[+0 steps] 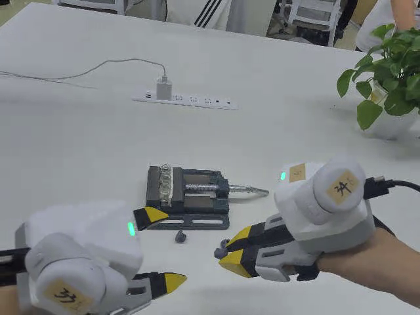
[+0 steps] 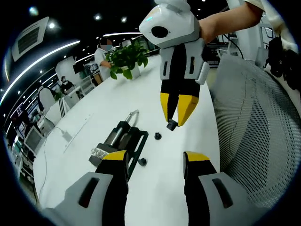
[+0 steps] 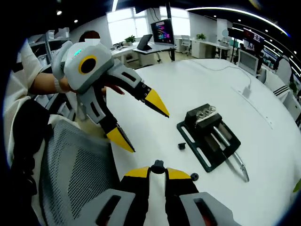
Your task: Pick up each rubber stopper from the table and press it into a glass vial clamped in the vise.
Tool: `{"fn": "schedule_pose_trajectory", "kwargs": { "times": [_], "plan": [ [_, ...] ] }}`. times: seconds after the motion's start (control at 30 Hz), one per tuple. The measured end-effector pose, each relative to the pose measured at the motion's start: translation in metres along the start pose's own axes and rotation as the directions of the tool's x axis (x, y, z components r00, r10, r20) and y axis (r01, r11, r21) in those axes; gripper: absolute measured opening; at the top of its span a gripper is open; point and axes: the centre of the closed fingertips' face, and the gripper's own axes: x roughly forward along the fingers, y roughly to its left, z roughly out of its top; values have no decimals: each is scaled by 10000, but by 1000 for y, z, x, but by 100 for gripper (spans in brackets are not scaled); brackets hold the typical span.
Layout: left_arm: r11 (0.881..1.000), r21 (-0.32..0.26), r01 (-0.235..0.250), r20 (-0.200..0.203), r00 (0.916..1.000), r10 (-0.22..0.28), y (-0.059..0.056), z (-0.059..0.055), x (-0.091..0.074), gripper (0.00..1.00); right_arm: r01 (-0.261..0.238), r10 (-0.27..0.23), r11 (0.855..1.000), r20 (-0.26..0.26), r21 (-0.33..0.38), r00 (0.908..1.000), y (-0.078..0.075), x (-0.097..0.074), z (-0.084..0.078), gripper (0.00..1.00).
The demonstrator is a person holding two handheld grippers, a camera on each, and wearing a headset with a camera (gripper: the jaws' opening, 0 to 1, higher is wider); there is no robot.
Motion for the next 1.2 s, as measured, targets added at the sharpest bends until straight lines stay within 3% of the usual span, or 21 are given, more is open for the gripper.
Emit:
{"fn": "schedule_pose_trajectory", "kwargs": {
  "times": [0.2,0.47,0.67,0.8,1.2],
  "plan": [
    [9856,1459,850,-370,9961,-804,-19,5,12,34,-267,262,9992,-195,-298,9995,7,2,2,8],
    [9635,2365,1251,-681,9914,-1120,-30,10,21,21,-470,450,9979,-427,-452,9981,10,2,-2,8],
    [9497,2804,1395,-769,9895,-1226,-35,15,27,13,-563,536,9971,-540,-504,9971,11,3,-6,8],
    [9491,2775,1492,-835,9879,-1309,-38,15,30,8,-590,559,9970,-594,-504,9967,11,4,-8,8],
    [9462,2802,1621,-947,9855,-1408,-41,14,32,6,-668,632,9965,-704,-498,9955,13,3,-11,8]
  ]
}}
